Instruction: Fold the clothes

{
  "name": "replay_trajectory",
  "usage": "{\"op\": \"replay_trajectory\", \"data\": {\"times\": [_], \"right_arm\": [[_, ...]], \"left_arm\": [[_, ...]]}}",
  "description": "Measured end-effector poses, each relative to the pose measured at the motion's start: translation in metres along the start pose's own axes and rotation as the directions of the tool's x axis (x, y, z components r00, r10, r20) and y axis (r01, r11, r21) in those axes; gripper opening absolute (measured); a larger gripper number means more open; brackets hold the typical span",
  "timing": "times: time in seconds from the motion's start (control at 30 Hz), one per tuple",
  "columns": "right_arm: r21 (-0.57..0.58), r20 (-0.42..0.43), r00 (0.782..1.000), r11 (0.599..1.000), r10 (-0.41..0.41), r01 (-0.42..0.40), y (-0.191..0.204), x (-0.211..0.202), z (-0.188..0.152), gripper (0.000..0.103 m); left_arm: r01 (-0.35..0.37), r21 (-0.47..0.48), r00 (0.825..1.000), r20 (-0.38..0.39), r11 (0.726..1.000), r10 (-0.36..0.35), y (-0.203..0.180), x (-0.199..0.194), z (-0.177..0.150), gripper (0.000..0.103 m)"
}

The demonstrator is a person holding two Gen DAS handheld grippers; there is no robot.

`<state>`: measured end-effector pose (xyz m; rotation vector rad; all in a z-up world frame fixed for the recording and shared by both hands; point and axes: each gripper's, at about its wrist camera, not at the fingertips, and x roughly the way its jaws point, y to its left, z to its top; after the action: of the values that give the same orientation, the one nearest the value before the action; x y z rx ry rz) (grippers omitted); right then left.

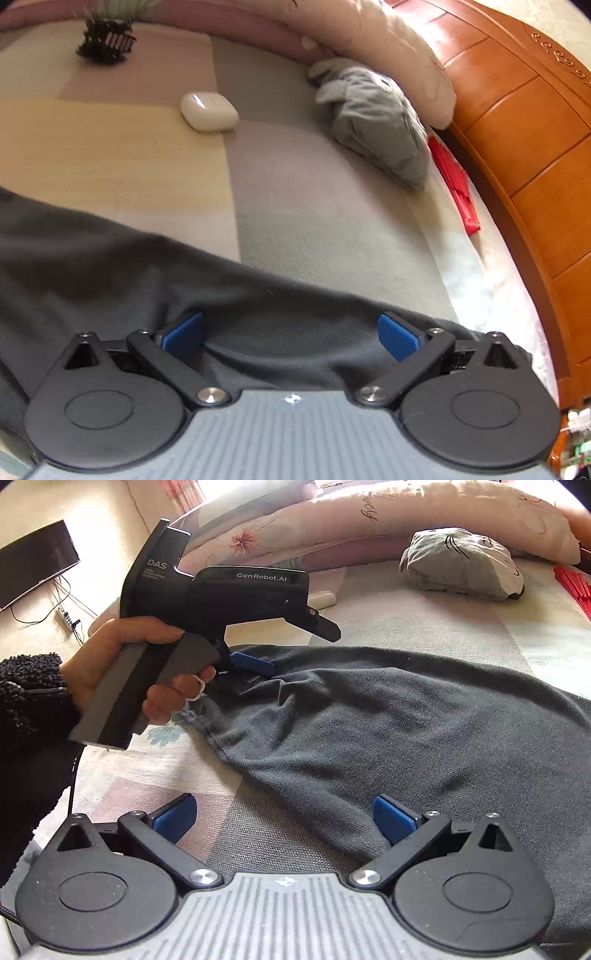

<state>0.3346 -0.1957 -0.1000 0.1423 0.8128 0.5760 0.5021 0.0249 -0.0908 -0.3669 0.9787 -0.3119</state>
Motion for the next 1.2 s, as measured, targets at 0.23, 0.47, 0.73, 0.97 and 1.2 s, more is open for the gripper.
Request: {"op": "replay_trajectory", "data": {"times": [0.23, 0.47, 0.73, 0.97, 1.2], "right_arm": [[-0.032, -0.003, 1.0, 0.999, -0.023, 0.023, 0.006, -0.001, -0.001, 0.103], [-0.062, -0.003, 0.999, 0.997, -0.037, 0.037, 0.008, 0.0, -0.003, 0.103], [0.027, 0.01, 1.0, 1.0, 0.014, -0.015, -0.005, -0.002, -0.001, 0.103], [-0.016, 0.006, 1.0, 1.0, -0.003, 0.003, 0.001, -0.001, -0.004, 0.103], [-0.017, 0.008, 1.0, 1.0, -0.012, 0.012, 0.001, 0.0, -0.005, 0.103]], "left_arm": [[0.07, 0.041, 0.998, 0.001, 0.997, -0.07, -0.027, -0.021, 0.0, 0.1], [0.144, 0.05, 0.987, -0.08, 0.988, -0.14, -0.049, -0.001, -0.024, 0.1], [0.186, -0.023, 0.975, -0.117, 0.982, -0.188, -0.033, -0.019, -0.038, 0.1], [0.188, -0.019, 0.972, -0.139, 0.982, -0.189, -0.027, -0.018, -0.044, 0.1], [0.022, 0.005, 0.999, -0.034, 1.0, -0.021, 0.013, -0.043, -0.016, 0.1]]}}
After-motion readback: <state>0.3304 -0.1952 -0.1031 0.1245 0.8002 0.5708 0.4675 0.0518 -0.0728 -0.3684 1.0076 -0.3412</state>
